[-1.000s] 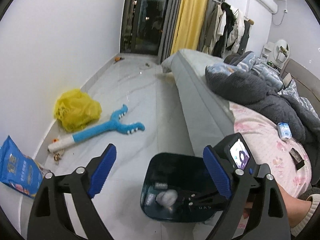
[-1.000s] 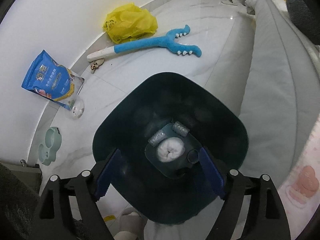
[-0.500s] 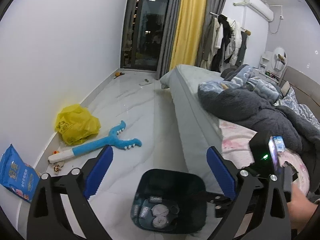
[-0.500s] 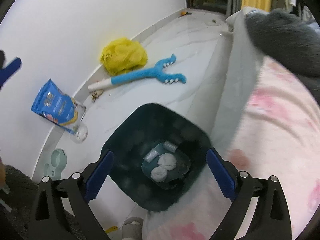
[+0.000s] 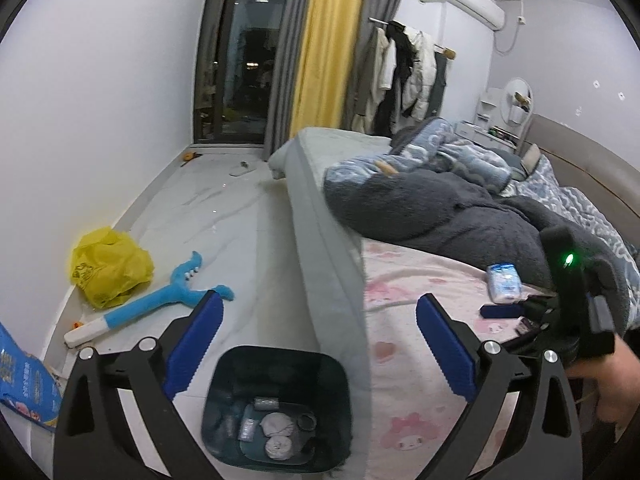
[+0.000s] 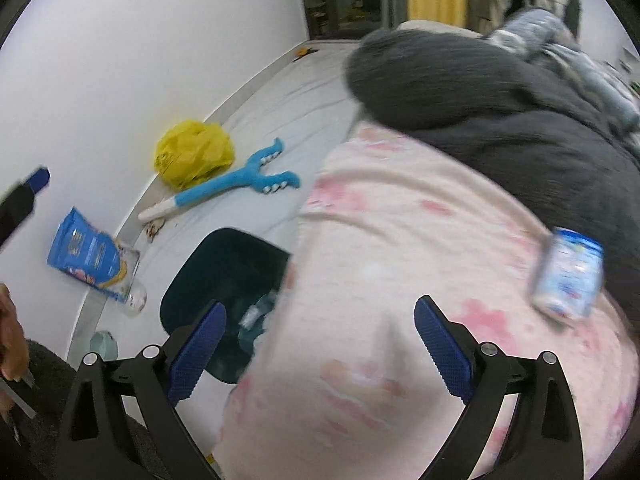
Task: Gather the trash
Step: 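Move both tools back over the bed toward the black items, then grasp the black 'Face' tissue pack with the right tool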
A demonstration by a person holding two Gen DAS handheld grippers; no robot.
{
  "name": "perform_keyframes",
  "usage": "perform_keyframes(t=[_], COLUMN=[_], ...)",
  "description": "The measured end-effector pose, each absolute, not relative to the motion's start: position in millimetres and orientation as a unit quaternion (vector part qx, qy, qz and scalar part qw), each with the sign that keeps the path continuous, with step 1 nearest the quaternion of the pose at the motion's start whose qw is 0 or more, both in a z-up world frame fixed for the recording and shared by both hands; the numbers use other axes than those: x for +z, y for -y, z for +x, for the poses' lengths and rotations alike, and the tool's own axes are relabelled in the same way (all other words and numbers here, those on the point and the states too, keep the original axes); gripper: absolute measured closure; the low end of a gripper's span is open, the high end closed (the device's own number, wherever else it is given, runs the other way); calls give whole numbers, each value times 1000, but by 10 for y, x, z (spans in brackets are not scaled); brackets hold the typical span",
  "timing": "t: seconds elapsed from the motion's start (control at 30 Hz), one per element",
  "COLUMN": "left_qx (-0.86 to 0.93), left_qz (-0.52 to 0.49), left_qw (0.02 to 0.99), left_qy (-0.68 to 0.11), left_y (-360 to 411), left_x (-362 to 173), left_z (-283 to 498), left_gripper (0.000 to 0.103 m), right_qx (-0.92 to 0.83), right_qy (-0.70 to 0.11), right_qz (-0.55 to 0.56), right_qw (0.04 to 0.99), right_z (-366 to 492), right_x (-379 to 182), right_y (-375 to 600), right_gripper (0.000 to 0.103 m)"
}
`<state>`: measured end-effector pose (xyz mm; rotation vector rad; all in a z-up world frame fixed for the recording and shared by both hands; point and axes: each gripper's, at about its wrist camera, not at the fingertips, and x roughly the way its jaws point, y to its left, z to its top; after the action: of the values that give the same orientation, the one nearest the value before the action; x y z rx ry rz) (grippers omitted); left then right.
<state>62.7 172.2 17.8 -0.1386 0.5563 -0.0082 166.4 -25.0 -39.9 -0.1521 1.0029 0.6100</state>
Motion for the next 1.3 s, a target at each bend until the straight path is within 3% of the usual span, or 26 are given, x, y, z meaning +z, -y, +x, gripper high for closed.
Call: perform_keyframes(t=[0.4,1.1,1.2,1.27,1.3], left_qx=[-58,-159,-175,-186,-194], left_qz=[-48,17,26,33,36], left_qw=[956,932,926,923,920], left_qy=[-282,-326,-332,-336,-338], left_y=[-1182,-356,-242,-167,-121], left_x=[177,-27,-53,-64,-75], left_z=[773,909,903,893,887], left_gripper=[4,4,4,4,4], right_qx=[224,165,170,171,169], right_qy=[-491,-558,-566,-576,-580], right_qz=[-34,17,17,16,16], right_qw=[841,813,807,799,797], right_z=[1801,1897,1892,1904,1910], right_x=[-187,-557,-618,-694,-727], right_y=[1159,1892,1891,1885,1883], right_gripper=[4,5,18,33,33])
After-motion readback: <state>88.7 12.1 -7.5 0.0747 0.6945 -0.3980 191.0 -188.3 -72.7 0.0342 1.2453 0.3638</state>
